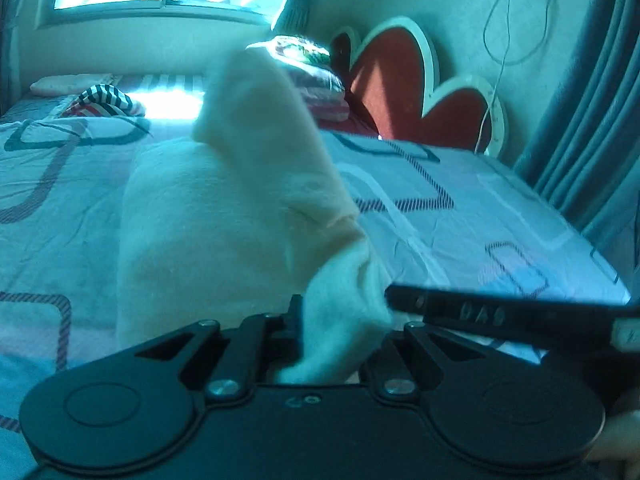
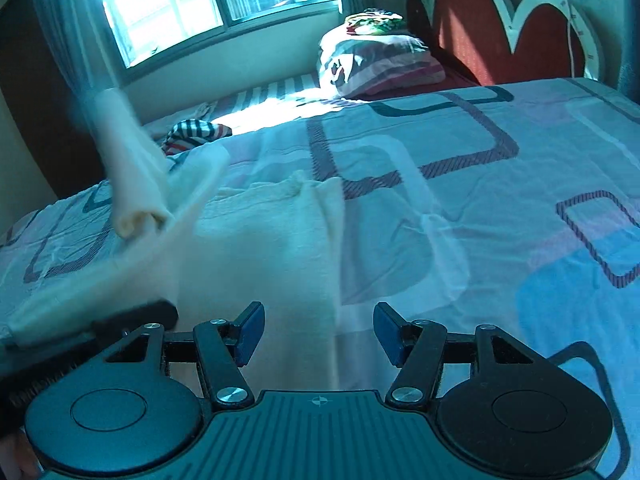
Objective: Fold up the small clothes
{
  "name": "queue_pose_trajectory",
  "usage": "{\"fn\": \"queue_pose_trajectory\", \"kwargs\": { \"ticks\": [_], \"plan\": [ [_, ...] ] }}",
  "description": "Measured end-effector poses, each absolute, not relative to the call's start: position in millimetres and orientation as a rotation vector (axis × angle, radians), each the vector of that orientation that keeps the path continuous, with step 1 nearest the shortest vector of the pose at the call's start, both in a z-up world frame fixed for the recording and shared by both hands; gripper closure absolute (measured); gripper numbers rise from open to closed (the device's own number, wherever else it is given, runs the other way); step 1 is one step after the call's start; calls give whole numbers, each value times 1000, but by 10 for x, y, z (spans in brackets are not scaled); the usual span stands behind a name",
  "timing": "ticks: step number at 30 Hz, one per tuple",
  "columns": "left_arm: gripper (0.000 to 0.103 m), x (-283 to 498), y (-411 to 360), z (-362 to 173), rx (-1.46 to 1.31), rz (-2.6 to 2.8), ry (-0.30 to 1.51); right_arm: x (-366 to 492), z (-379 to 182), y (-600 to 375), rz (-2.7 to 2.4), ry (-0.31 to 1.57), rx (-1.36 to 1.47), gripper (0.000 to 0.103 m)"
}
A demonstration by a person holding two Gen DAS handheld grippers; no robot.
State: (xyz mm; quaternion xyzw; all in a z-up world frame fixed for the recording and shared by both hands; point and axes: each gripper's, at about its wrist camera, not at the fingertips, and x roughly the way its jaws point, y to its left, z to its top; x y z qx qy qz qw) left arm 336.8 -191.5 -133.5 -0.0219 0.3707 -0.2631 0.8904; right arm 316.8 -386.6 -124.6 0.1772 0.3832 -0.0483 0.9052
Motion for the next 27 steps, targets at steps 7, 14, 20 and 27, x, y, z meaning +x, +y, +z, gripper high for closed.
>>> {"fn": "queue_pose_trajectory", "kwargs": {
  "ticks": [7, 14, 20, 27],
  "plan": [
    [41, 3049, -1865, -1251, 24, -610, 779, 3160, -1106, -4029, -4, 760, 492, 43],
    [40, 2903, -1433, -1021, -12, -525, 728, 3482, -1246, -3816, 121, 827, 573, 43],
    [40, 3253, -946, -983, -156, -337, 741, 3639, -1336, -3808, 121, 827, 643, 43],
    [40, 3635, -900, -1100, -177, -286, 749, 3771, -1333, -3761, 136, 863, 617, 69]
  ]
}}
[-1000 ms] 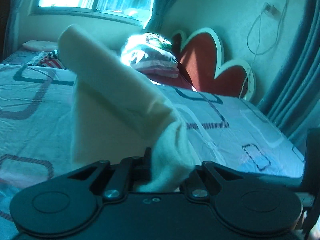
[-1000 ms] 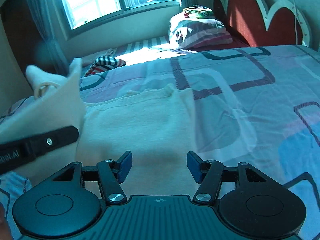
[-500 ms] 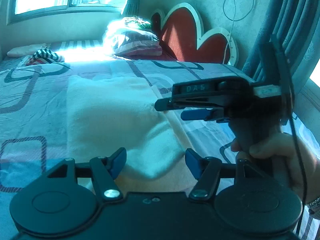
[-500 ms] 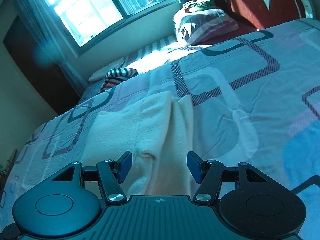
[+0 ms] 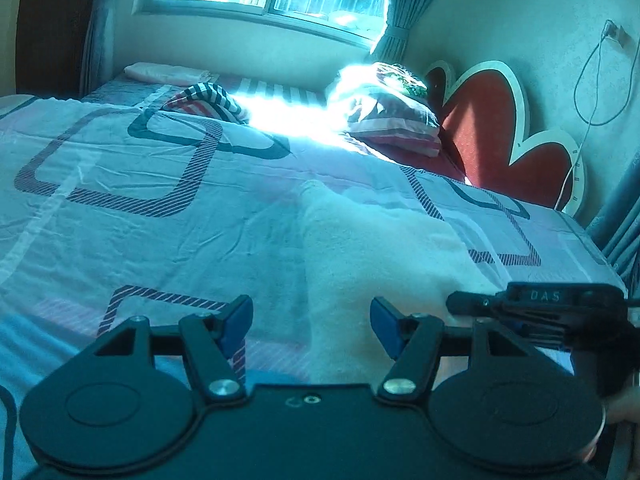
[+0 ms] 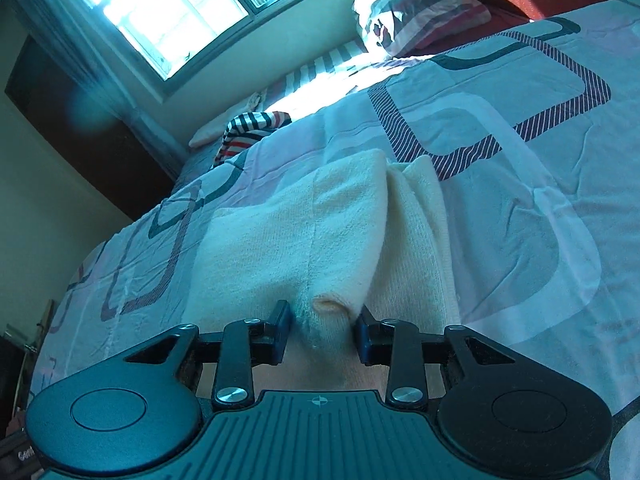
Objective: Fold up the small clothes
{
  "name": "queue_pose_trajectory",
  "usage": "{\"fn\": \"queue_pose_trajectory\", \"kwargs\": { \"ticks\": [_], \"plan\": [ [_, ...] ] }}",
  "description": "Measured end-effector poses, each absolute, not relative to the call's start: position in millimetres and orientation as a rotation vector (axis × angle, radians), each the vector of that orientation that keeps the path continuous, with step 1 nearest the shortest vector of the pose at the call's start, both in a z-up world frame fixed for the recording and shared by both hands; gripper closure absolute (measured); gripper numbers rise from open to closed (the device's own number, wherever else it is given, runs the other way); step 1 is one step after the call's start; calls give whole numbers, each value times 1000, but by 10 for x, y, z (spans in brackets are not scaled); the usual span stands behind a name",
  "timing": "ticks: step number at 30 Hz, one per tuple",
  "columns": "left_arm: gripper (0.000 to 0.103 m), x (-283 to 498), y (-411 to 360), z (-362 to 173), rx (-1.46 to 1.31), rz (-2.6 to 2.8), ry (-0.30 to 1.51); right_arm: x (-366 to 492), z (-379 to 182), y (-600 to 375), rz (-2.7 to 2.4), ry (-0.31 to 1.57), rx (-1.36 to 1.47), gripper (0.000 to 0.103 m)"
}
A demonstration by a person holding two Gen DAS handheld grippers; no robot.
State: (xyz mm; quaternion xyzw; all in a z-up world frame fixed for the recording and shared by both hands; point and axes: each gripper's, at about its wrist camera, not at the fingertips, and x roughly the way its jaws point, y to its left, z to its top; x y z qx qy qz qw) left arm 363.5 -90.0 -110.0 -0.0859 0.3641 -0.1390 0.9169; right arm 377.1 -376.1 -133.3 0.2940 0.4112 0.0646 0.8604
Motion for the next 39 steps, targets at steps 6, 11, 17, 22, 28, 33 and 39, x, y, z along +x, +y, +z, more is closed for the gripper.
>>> {"fn": "queue_pose_trajectory", "kwargs": {
  "ticks": [6, 11, 17, 22, 28, 33, 39],
  "plan": [
    [40, 3850, -1038, -1217, -166, -281, 762, 3804, -1323, -3754, 157, 861, 630, 83],
    [38, 3910, -1134, -1267, -133, -294, 759, 3703, -1141, -3701, 144, 780, 511, 87],
    [39, 3881, -1297, -1235, -124, -357, 756, 3523, -1092, -3871, 91, 769, 459, 87],
    [37, 3918, -1410, -1395, -131, -385, 826, 3476, -1360, -3963, 35, 831, 470, 87],
    [37, 3941, -1336, -1438, -150, -361, 824, 3340, -1204, -4088, 67, 834, 518, 77],
    [38, 3934, -1300, -1447, -162, -370, 823, 3027, -1237, -4093, 75, 892, 556, 74],
    [38, 3938, -1268, -1450, -156, -378, 827, 2785, -1383, -3996, 44, 938, 551, 75]
  ]
}}
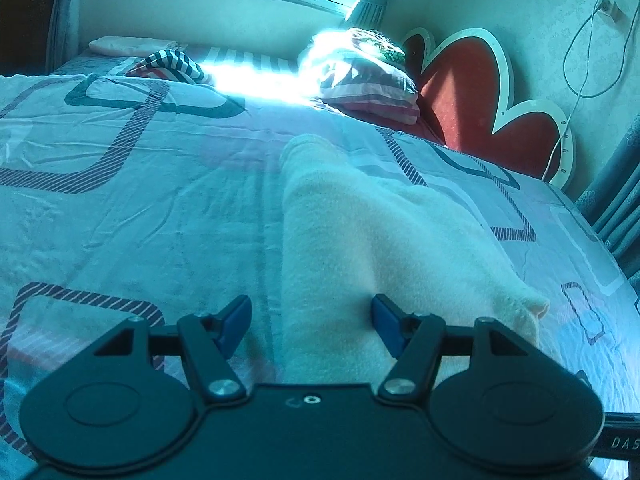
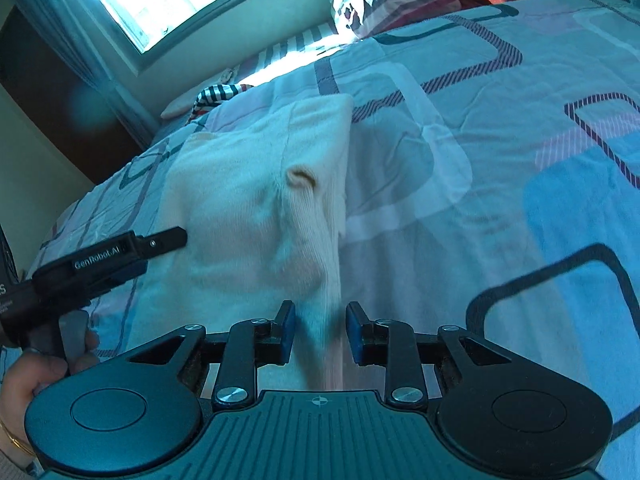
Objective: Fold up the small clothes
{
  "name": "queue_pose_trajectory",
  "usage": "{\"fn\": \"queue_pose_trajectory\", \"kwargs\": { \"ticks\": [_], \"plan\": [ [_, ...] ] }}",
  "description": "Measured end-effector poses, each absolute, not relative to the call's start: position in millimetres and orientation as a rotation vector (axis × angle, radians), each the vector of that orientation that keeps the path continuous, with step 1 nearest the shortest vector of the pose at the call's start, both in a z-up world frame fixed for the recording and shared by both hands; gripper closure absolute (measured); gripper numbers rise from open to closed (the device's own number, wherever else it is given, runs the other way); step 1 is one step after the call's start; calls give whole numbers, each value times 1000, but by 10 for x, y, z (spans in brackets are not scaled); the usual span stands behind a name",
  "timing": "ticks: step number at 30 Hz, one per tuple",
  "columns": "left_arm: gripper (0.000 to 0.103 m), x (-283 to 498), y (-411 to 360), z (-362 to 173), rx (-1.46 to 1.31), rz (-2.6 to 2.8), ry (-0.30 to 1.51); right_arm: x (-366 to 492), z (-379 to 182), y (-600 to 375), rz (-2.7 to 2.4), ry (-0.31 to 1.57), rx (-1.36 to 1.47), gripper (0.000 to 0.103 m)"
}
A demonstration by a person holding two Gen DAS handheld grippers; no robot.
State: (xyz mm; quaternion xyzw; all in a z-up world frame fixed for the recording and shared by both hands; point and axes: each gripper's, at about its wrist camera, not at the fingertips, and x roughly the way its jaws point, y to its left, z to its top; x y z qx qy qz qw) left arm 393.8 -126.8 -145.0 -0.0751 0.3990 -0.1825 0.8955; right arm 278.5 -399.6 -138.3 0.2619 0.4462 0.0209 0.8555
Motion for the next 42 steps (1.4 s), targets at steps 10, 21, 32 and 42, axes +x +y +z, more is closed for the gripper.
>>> {"fn": "queue_pose_trajectory", "kwargs": {
  "ticks": [10, 21, 32, 42],
  "plan": [
    [39, 3962, -1272, -1334, -146, -386, 878, 2700, -1272, -4074, 36, 926, 542, 75],
    [38, 4119, -1339, -1159, -166, -346, 855, 3375, -958, -4268, -18, 804, 590, 39],
    [36, 4545, -1394, -1225, -224, -312, 878, 4101, -1291, -4468, -64, 863, 642, 39],
    [67, 4695, -1262, -1459, -338, -354, 883, 4278, -1292, -4200, 21, 802, 474, 85]
  ]
}}
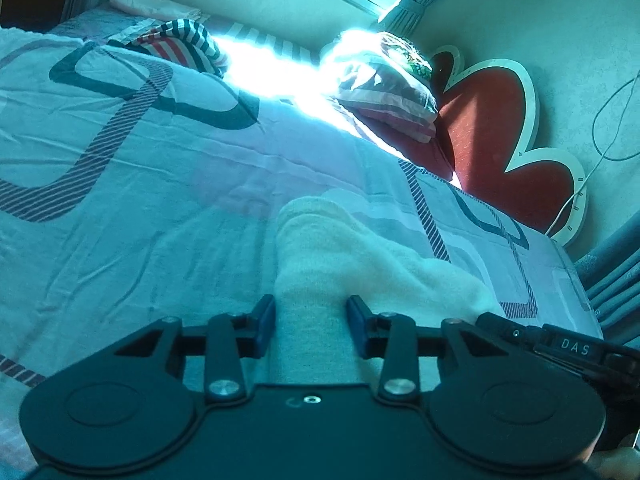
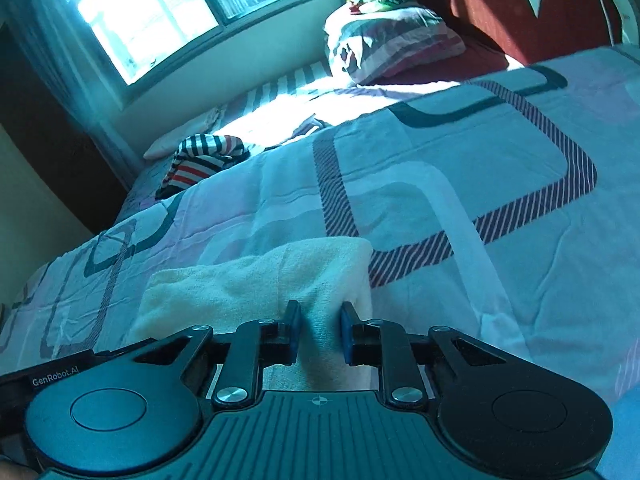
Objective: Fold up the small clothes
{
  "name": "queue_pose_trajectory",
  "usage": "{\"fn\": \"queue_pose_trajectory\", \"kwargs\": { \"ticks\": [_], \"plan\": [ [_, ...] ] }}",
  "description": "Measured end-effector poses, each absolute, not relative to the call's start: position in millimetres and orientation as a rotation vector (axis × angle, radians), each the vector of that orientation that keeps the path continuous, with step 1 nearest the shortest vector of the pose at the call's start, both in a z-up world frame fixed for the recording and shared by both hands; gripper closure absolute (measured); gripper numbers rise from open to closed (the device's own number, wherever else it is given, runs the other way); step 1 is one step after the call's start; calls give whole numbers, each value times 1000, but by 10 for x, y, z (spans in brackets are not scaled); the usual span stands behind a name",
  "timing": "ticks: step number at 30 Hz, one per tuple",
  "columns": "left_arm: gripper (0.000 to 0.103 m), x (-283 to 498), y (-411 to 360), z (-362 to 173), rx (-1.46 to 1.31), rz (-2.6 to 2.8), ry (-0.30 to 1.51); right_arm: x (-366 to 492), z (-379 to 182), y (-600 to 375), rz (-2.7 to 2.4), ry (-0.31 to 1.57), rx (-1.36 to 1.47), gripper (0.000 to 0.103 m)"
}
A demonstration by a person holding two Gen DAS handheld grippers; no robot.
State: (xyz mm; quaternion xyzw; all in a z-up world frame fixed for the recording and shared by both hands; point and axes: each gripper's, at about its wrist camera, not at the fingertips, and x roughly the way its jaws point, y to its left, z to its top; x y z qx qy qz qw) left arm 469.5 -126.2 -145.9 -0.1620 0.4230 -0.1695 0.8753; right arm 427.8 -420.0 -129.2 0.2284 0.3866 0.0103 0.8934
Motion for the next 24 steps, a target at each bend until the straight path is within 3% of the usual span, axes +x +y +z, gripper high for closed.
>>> {"fn": "queue_pose_trajectory", "kwargs": {
  "ticks": [8, 10, 12, 16, 18, 20, 24],
  "plan": [
    [61, 4658, -1304, -1515, -322, -345, 860, 4328, -1527, -4373, -61, 876, 448, 88],
    [55, 4656, -1322, -1487, -303, -326, 862, 4286, -1447, -4360, -45, 851, 447, 88],
    [36, 4634, -1311, -1439, -286, -294, 868, 4205, -1352, -4367, -40, 829, 463, 88],
    [36, 4525, -1212, -1370, -302, -303, 875, 4010, -1209, -4328, -3, 813, 487, 86],
    [36, 4445, -1171, -1339, -300, -314, 874, 3897, -1169, -4286, 14, 812, 499, 72],
    [36, 4343, -1132, -1324, -292, -329, 876, 3771, -1143, -4233, 26, 809, 506, 66],
    [36, 4121, -1068, -1359, -293, -344, 884, 3536, -1160, -4130, 25, 816, 495, 66]
  ]
}}
